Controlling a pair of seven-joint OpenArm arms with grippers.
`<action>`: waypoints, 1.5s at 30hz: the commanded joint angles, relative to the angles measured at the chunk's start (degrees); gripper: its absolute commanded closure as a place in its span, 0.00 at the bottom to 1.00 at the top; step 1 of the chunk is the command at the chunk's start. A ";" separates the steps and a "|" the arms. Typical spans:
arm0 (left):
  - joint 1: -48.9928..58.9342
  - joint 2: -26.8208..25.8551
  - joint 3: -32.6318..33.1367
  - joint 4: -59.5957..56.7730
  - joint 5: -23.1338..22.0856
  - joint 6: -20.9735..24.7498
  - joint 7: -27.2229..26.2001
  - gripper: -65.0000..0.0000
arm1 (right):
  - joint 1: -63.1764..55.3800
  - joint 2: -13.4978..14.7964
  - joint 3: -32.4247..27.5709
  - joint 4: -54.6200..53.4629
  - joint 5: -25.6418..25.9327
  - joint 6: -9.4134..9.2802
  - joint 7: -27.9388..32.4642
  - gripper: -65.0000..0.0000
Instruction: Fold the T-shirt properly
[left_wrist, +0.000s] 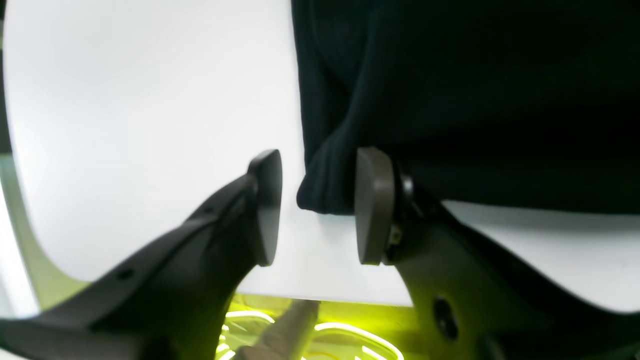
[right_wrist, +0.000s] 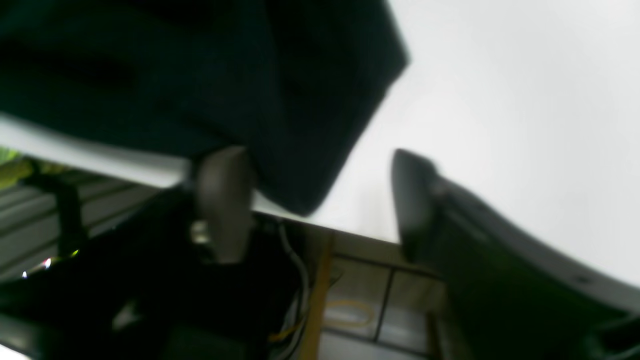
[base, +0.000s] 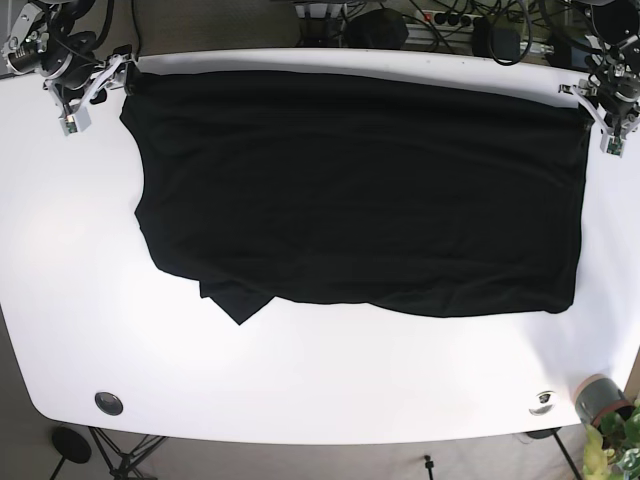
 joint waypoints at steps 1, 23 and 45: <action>-0.18 -1.42 -0.69 3.19 -2.97 0.53 -1.00 0.65 | -0.23 -0.31 1.72 3.92 0.72 -0.03 1.05 0.32; -5.71 -1.86 -0.25 6.88 -9.39 0.53 0.94 0.65 | 12.26 -1.18 -7.34 0.31 0.37 -0.03 0.61 0.31; -9.93 -1.60 5.20 -4.90 -5.79 0.53 -1.88 0.65 | 15.33 -1.36 -12.79 -9.71 0.37 -0.03 1.05 0.32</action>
